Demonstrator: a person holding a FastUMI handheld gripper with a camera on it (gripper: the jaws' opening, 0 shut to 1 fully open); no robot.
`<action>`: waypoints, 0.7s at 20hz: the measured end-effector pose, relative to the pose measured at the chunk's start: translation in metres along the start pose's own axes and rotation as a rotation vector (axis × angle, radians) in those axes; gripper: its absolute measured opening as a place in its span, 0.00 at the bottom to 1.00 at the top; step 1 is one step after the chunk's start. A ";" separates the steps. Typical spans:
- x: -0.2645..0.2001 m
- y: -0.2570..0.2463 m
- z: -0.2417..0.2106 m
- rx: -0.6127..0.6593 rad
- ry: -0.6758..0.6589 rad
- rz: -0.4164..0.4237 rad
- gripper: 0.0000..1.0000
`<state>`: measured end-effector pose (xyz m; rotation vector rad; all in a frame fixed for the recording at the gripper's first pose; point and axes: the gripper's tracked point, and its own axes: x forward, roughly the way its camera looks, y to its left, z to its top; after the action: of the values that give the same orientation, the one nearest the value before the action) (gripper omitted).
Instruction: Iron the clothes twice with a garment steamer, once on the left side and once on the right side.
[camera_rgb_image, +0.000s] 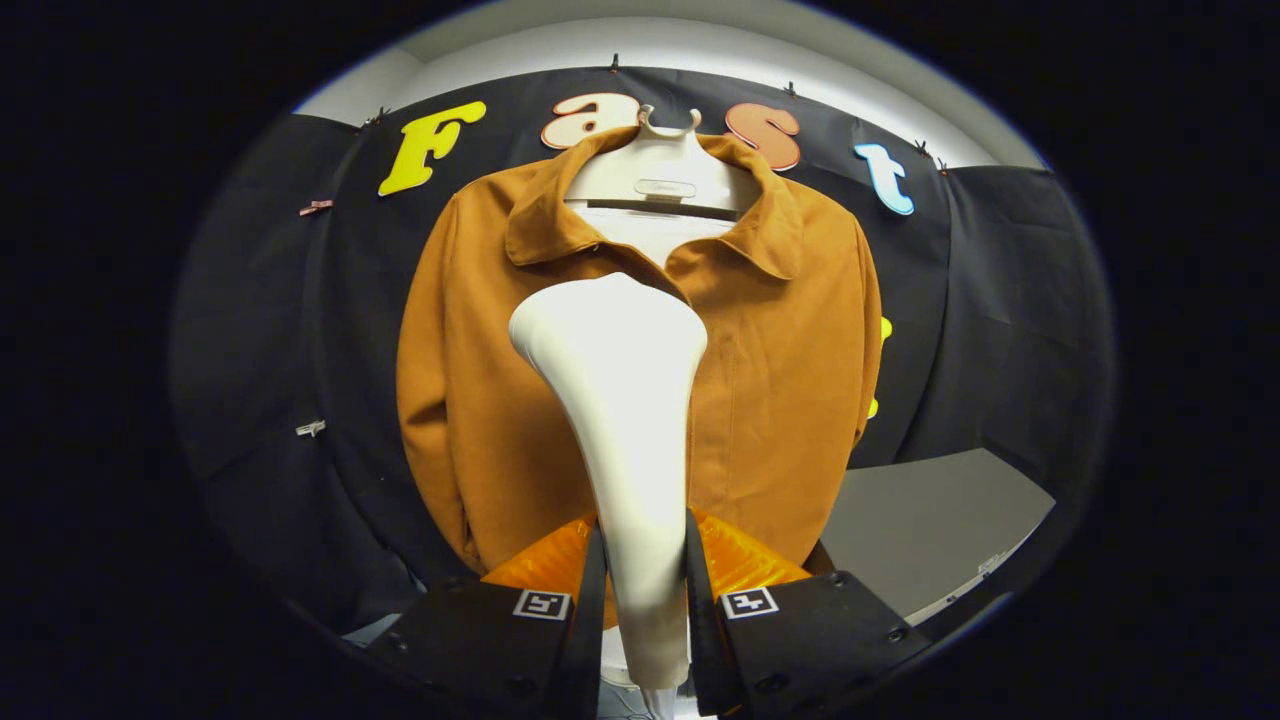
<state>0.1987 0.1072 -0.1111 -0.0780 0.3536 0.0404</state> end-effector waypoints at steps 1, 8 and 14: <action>0.002 0.004 0.000 -0.001 0.001 0.007 0.40; 0.022 0.026 -0.013 -0.010 0.052 0.040 0.40; 0.042 0.033 -0.037 -0.018 0.124 0.044 0.40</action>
<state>0.2238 0.1381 -0.1629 -0.0902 0.4790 0.0828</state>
